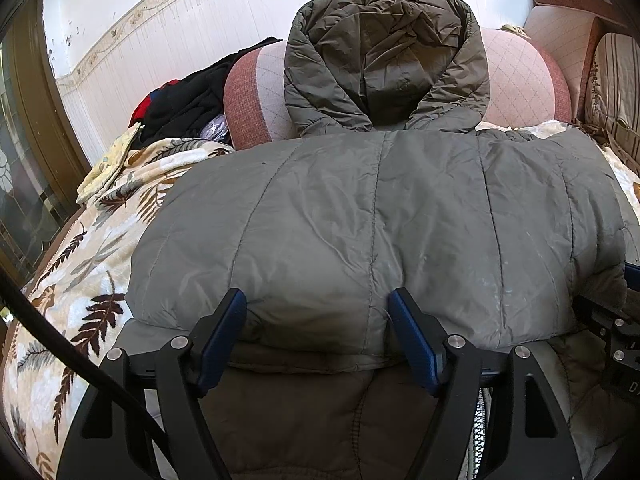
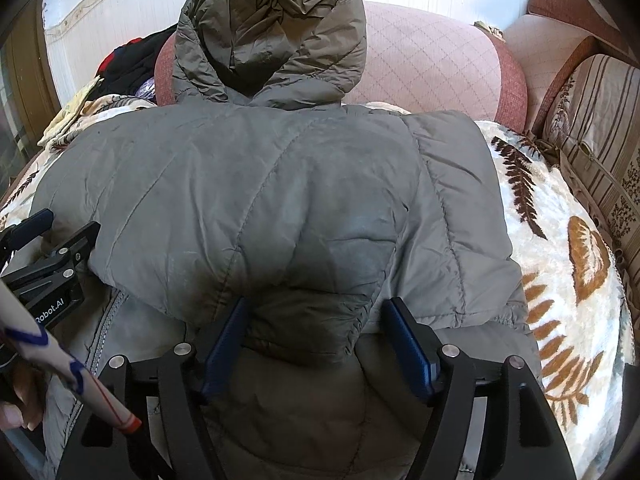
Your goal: Fold large clothes
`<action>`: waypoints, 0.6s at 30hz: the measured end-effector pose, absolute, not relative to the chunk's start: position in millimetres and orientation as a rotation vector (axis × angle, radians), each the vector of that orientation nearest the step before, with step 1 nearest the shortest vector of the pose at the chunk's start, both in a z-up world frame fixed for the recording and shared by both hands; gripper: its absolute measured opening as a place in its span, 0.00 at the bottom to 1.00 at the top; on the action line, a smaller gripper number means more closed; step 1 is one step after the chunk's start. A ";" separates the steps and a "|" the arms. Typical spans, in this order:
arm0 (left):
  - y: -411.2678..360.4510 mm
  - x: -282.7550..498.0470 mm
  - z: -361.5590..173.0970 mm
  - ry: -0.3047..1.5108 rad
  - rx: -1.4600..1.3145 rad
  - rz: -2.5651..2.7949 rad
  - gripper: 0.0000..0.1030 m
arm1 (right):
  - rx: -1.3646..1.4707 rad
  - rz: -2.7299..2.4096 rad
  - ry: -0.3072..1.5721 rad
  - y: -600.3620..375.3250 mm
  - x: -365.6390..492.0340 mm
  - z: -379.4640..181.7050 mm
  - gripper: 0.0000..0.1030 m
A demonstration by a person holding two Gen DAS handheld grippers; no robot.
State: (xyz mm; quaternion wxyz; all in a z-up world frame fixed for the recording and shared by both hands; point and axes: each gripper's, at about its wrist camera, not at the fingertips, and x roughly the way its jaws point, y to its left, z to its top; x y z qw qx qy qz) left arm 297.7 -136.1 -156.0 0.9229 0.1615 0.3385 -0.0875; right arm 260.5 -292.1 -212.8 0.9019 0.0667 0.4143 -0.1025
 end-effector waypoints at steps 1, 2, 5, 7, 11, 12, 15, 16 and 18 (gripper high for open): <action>-136.1 297.6 -156.1 0.695 0.332 -0.180 0.72 | 0.138 -0.212 0.857 -292.1 260.6 -212.9 0.73; -136.0 297.8 -156.5 0.696 0.331 -0.180 0.72 | 0.137 -0.212 0.857 -292.1 260.7 -212.8 0.73; -135.6 298.1 -156.9 0.697 0.328 -0.181 0.73 | 0.139 -0.212 0.856 -292.1 260.6 -212.8 0.74; -134.0 298.5 -156.7 0.699 0.316 -0.187 0.73 | 0.139 -0.212 0.856 -292.2 260.7 -212.9 0.74; -125.8 302.2 -149.2 0.720 0.261 -0.215 0.73 | 0.140 -0.213 0.861 -291.6 260.7 -212.5 0.74; -124.4 303.2 -147.0 0.725 0.260 -0.213 0.73 | 0.139 -0.213 0.864 -291.1 260.5 -212.5 0.75; -118.4 306.5 -136.9 0.747 0.248 -0.190 0.73 | 0.151 -0.211 0.878 -290.9 257.8 -210.6 0.76; -114.0 307.1 -132.1 0.759 0.219 -0.200 0.73 | 0.160 -0.207 0.889 -291.2 256.5 -209.7 0.76; -106.9 305.7 -125.2 0.771 0.183 -0.201 0.73 | 0.183 -0.204 0.896 -292.9 252.7 -205.8 0.76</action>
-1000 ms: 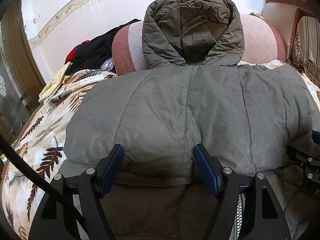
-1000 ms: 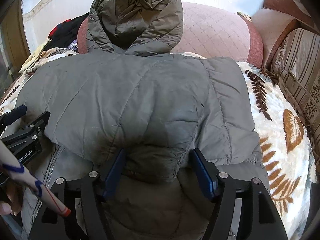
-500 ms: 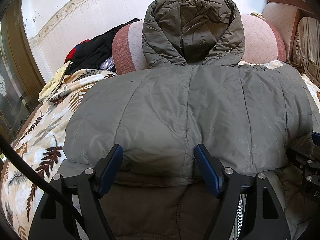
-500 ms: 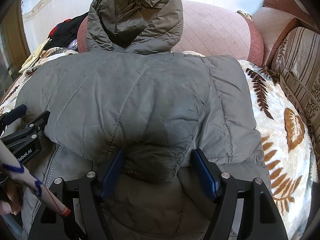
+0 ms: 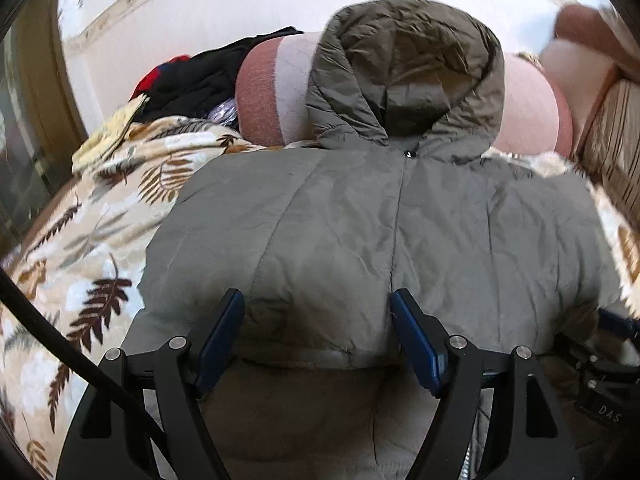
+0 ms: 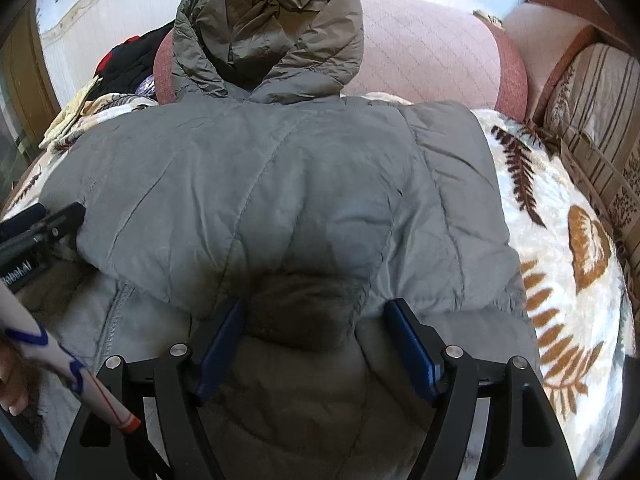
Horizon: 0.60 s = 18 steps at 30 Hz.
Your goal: Fold large clothes
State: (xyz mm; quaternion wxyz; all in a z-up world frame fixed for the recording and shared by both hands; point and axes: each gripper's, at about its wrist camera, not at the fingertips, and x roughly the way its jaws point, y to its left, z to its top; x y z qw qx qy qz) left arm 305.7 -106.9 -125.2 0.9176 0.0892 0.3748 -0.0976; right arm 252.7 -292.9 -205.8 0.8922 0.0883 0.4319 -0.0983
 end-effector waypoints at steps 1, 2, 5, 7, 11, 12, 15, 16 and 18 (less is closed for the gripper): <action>-103.8 303.5 -121.9 0.772 0.174 -0.198 0.73 | 0.192 -0.206 0.890 -292.4 248.6 -201.4 0.76; -101.0 300.0 -118.6 0.769 0.173 -0.191 0.73 | 0.189 -0.209 0.887 -292.3 246.5 -198.1 0.76; -89.8 282.4 -107.8 0.741 0.193 -0.163 0.73 | 0.131 -0.233 0.867 -283.2 232.3 -184.7 0.76; -80.1 267.6 -104.2 0.732 0.211 -0.145 0.73 | 0.118 -0.241 0.882 -276.1 216.8 -181.7 0.76; -54.2 230.6 -114.2 0.776 0.200 -0.128 0.73 | 0.189 -0.219 0.892 -268.3 171.5 -182.3 0.76; -47.5 221.0 -120.9 0.809 0.188 -0.126 0.73 | 0.196 -0.212 0.898 -265.0 158.7 -185.2 0.76; -32.5 192.9 -143.4 0.924 0.148 -0.151 0.73 | 0.170 -0.194 0.939 -250.2 128.7 -197.8 0.76; -29.9 182.7 -150.8 0.946 0.151 -0.150 0.73 | 0.151 -0.190 0.937 -244.4 119.1 -200.5 0.76; -33.0 162.9 -157.0 0.919 0.200 -0.134 0.74 | 0.126 -0.187 0.930 -236.5 107.1 -201.1 0.77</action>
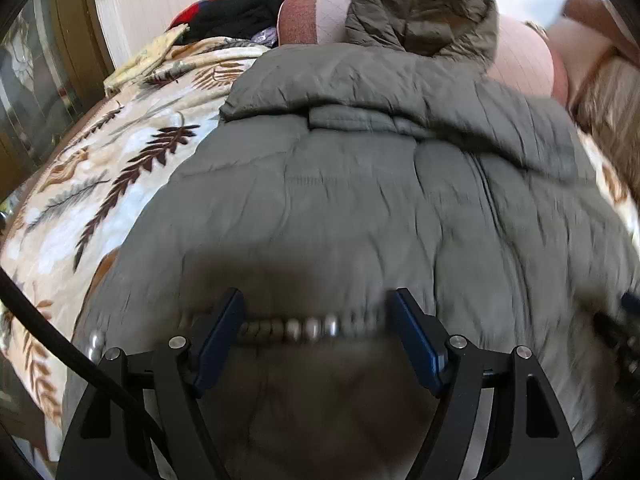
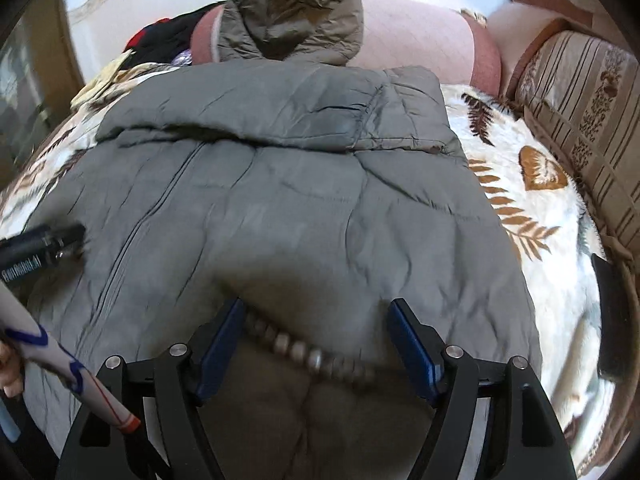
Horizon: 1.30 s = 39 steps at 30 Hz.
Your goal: Fold large clothes
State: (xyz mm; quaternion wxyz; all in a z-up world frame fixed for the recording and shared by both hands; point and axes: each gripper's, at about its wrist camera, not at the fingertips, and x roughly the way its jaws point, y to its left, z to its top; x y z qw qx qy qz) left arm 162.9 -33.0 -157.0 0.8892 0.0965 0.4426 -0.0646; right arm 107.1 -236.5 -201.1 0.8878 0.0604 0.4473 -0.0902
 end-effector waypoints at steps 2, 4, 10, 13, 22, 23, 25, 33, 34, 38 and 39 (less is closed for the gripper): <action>-40.3 143.7 -160.8 0.890 0.278 -0.116 0.74 | 0.102 -0.193 0.931 -229.7 96.4 -203.1 0.77; -40.7 128.9 -161.1 0.876 0.265 -0.112 0.74 | 0.099 -0.196 0.922 -225.9 86.9 -201.1 0.77; -66.4 95.0 -118.2 0.798 0.288 -0.161 0.74 | 0.172 -0.199 0.853 -237.5 53.4 -184.3 0.77; -86.3 81.0 -70.1 0.710 0.277 -0.191 0.74 | 0.229 -0.217 0.823 -254.5 42.2 -178.1 0.77; -146.2 39.9 75.0 0.558 0.154 -0.293 0.74 | 0.304 -0.241 0.789 -288.8 15.4 -177.9 0.77; -152.0 34.5 90.4 0.551 0.129 -0.315 0.74 | 0.323 -0.238 0.783 -293.3 12.5 -176.6 0.77; -163.6 22.8 117.0 0.545 0.098 -0.359 0.74 | 0.345 -0.234 0.766 -298.1 8.2 -173.4 0.77; -175.2 -16.1 167.4 0.441 0.107 -0.396 0.78 | 0.361 -0.238 0.734 -307.4 -6.9 -166.7 0.77; -173.3 -14.3 163.7 0.447 0.110 -0.384 0.78 | 0.364 -0.235 0.736 -308.4 -7.5 -167.1 0.77; -160.4 4.7 132.6 0.523 0.114 -0.330 0.77 | 0.384 -0.228 0.736 -309.3 -5.4 -167.5 0.77; -156.2 11.3 122.2 0.549 0.116 -0.312 0.77 | 0.383 -0.222 0.736 -307.6 -4.0 -167.5 0.77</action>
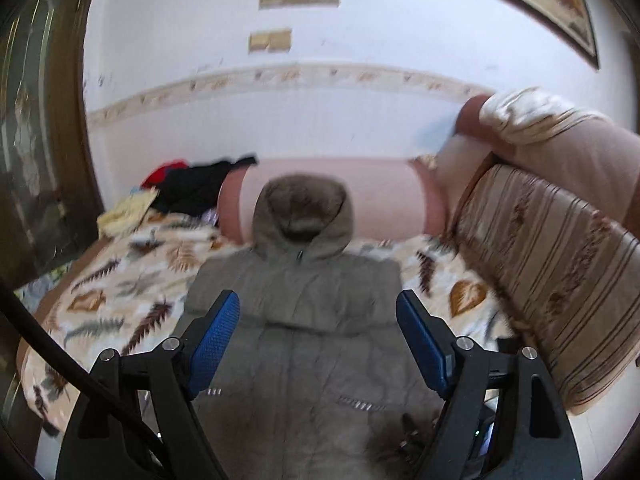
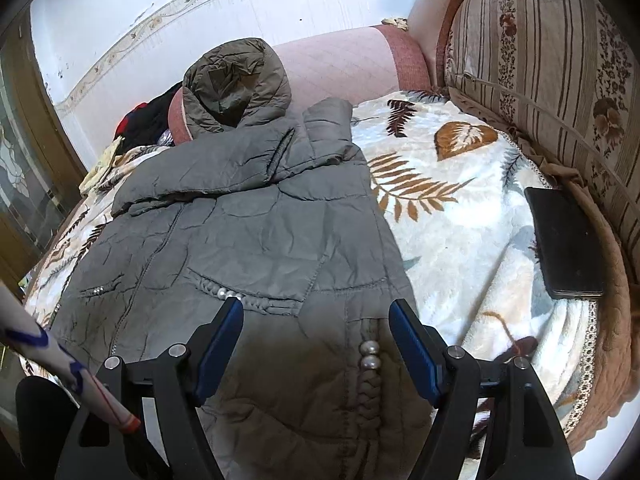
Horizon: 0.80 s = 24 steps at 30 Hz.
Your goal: Fold large clothes
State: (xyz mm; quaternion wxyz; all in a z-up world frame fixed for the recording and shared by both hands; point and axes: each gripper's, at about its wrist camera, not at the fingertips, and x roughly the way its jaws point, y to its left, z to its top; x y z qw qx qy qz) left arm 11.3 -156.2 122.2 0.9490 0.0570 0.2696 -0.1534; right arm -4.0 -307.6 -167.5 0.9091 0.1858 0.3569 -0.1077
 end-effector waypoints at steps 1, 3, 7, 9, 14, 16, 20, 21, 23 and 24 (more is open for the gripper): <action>-152.6 14.6 115.3 0.563 0.117 -0.300 0.78 | 0.380 -0.220 0.736 -306.1 -3.8 -167.9 0.77; -144.3 23.4 101.2 0.593 0.118 -0.277 0.77 | 0.365 -0.211 0.737 -300.1 -0.9 -167.7 0.77; -125.4 33.5 83.6 0.619 0.110 -0.241 0.77 | 0.339 -0.199 0.746 -290.3 5.2 -169.0 0.77; -115.7 38.8 77.4 0.628 0.105 -0.221 0.77 | 0.318 -0.187 0.754 -284.0 8.8 -170.5 0.77; -94.1 52.5 60.0 0.646 0.086 -0.194 0.77 | 0.290 -0.179 0.757 -276.6 11.5 -172.5 0.77; -87.8 60.0 49.8 0.653 0.094 -0.183 0.77 | 0.290 -0.176 0.769 -275.1 14.7 -176.0 0.77; -75.4 78.8 21.5 0.696 0.094 -0.176 0.77 | 0.277 -0.179 0.795 -271.0 21.1 -182.9 0.77; -71.8 83.7 13.4 0.712 0.090 -0.175 0.77 | 0.276 -0.179 0.803 -270.2 22.4 -185.3 0.77; -64.0 93.6 -4.2 0.742 0.082 -0.167 0.77 | 0.269 -0.179 0.823 -268.1 25.8 -191.0 0.77; -58.1 99.7 -14.3 0.757 0.078 -0.159 0.77 | 0.258 -0.186 0.832 -266.5 27.6 -193.9 0.77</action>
